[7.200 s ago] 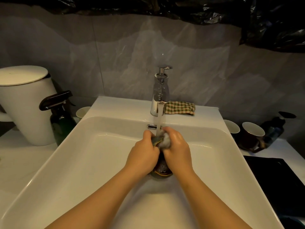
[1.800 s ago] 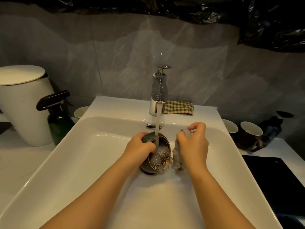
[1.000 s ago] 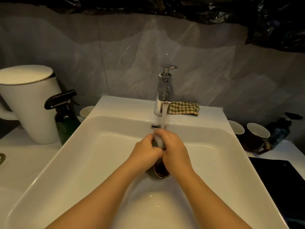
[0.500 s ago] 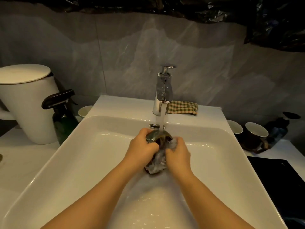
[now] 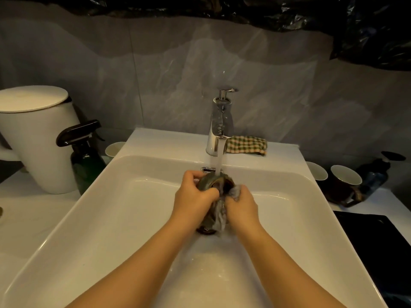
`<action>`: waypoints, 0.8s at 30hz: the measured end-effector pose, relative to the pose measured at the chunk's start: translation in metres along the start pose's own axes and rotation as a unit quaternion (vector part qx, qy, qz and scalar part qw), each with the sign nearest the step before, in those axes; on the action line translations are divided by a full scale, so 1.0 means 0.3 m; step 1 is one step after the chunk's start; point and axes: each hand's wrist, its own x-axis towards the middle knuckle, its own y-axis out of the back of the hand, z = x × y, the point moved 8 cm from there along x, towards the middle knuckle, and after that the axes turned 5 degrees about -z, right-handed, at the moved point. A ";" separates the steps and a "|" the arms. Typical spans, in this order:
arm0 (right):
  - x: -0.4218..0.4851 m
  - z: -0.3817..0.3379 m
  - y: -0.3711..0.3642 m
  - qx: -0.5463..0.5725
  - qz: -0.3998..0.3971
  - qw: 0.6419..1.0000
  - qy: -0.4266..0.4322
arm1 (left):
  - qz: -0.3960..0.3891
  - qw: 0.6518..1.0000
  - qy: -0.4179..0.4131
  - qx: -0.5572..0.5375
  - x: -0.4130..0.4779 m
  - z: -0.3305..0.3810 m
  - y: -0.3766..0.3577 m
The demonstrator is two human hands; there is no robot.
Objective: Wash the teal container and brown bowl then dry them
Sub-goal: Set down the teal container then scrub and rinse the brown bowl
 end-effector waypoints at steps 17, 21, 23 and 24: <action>-0.002 0.011 -0.019 -0.024 -0.007 1.000 0.003 | -0.012 0.997 0.053 0.051 0.025 -0.053 0.014; -0.037 -0.101 0.019 -0.119 0.019 0.975 0.189 | -0.052 0.991 0.030 0.118 0.019 -0.041 -0.030; -0.033 -0.071 0.039 -0.050 0.068 0.987 0.137 | -0.017 0.992 -0.012 0.127 0.019 -0.013 -0.025; -0.026 -0.032 0.033 0.010 0.081 0.994 0.072 | 0.015 0.993 -0.024 0.110 0.021 -0.007 -0.012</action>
